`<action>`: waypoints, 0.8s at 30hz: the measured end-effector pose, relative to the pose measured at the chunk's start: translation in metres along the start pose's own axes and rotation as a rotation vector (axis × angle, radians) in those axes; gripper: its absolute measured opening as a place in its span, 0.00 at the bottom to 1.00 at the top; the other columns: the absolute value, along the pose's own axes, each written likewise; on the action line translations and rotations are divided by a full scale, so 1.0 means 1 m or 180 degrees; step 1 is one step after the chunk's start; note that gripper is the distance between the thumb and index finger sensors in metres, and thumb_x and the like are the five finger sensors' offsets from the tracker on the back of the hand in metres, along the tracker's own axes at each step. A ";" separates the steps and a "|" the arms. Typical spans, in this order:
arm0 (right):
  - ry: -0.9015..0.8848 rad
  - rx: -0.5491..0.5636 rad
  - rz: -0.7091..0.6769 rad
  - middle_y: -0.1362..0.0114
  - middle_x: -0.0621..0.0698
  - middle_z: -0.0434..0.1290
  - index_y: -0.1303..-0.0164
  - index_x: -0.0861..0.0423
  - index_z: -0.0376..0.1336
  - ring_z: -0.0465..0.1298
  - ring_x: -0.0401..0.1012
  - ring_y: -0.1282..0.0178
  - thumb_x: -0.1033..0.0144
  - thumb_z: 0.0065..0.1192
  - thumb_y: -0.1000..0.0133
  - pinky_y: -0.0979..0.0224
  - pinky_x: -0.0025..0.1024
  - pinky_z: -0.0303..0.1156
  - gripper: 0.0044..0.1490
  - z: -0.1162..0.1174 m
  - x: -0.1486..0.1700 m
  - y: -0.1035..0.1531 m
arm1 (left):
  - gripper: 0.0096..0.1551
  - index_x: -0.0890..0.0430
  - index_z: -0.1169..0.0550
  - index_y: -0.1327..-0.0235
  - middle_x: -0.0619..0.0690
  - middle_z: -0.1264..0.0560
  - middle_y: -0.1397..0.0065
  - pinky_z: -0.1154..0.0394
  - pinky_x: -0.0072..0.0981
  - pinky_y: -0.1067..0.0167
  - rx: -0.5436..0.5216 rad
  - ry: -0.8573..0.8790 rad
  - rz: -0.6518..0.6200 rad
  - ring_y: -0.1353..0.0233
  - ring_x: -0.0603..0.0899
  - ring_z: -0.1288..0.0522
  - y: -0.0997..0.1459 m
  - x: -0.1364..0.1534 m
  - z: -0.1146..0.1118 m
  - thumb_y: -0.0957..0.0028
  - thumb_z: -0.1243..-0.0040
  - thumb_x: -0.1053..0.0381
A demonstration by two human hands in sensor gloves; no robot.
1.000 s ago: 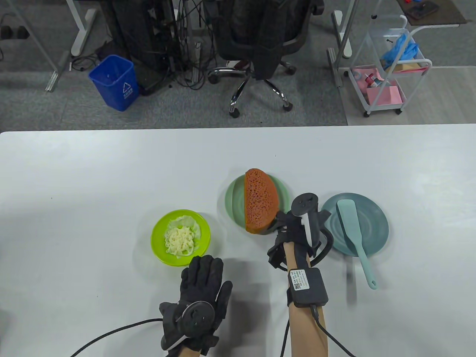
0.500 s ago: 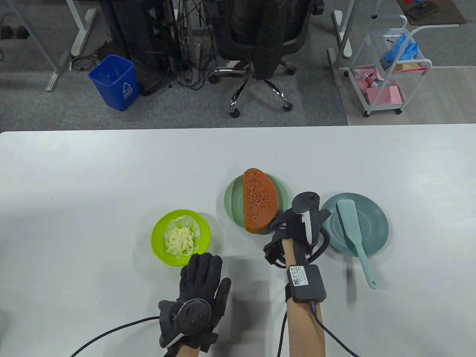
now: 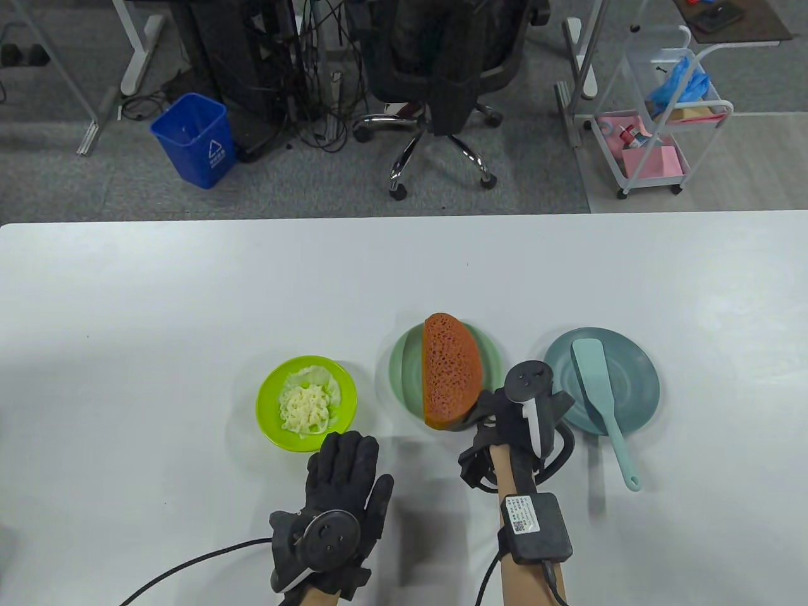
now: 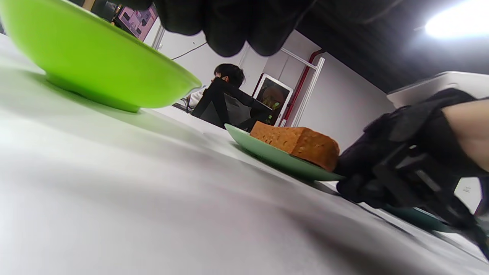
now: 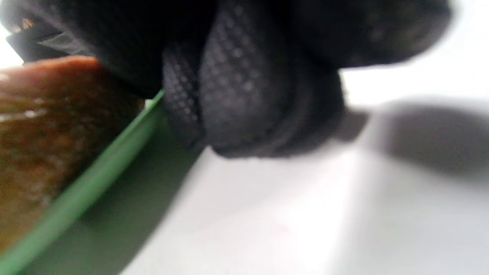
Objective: Dip dessert spatula into salad dressing and spread onto bread slice
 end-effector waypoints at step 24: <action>0.0180 -0.0299 -0.0543 0.65 0.53 0.85 0.53 0.64 0.76 0.88 0.40 0.75 0.52 0.74 0.43 0.69 0.30 0.82 0.27 -0.015 0.077 0.065 | 0.41 0.62 0.33 0.16 0.66 0.39 0.15 0.44 0.73 0.28 0.0034 -0.0162 -0.0100 0.18 0.77 0.42 0.005 -0.011 0.001 0.32 0.60 0.37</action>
Point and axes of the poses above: the tracker on the back of each hand, its own x axis roughly to the little-finger side, its own y axis roughly from the fingertips to the wrist, z = x × y, the point moved 5 cm from there along -y, roughly from the wrist to the fingertips
